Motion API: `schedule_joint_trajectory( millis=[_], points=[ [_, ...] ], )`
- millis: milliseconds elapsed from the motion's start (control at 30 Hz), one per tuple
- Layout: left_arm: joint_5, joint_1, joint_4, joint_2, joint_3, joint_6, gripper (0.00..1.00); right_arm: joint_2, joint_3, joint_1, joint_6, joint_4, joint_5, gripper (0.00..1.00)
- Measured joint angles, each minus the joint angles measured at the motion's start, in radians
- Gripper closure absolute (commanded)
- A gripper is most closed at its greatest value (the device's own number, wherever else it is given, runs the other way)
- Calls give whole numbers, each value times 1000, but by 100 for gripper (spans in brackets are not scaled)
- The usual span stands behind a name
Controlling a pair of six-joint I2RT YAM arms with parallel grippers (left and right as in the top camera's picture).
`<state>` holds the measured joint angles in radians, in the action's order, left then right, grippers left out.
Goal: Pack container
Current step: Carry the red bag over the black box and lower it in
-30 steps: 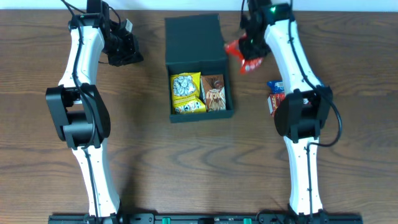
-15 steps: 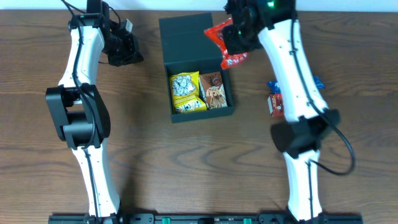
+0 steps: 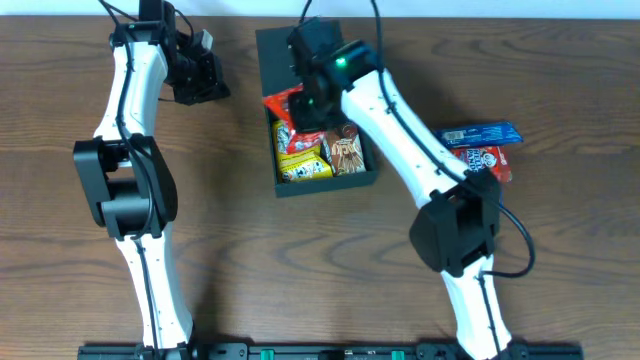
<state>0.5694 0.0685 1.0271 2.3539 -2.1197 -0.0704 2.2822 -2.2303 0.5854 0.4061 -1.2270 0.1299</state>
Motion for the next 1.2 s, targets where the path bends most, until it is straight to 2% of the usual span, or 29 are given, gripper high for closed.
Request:
schedule_joint_trajectory(
  millis=[233,467,767,1000,1033,1067,1100,1133,1200],
  points=[
    [5,17,-1,0,0,-3,94,0,42,27,115,23,-28,98],
    [26,71,-3,0,0,-5,94,0,96,84,163,80,-35,98],
    [27,78,-3,0,0,-4,94,0,180,87,280,109,-56,98],
    [27,77,-3,0,0,-4,94,-2,222,85,311,146,-63,98],
    [27,77,-3,0,0,-4,94,-2,223,85,314,152,-63,94],
    [27,77,-3,0,0,-4,94,-2,224,85,314,156,-63,79],
    [27,77,-3,0,0,-4,94,-2,225,85,314,164,-63,55],
    [26,77,-3,0,0,-4,94,-2,225,85,310,171,-63,38],
    [27,77,-3,0,0,-4,94,-2,226,85,296,185,-63,13]
  ],
)
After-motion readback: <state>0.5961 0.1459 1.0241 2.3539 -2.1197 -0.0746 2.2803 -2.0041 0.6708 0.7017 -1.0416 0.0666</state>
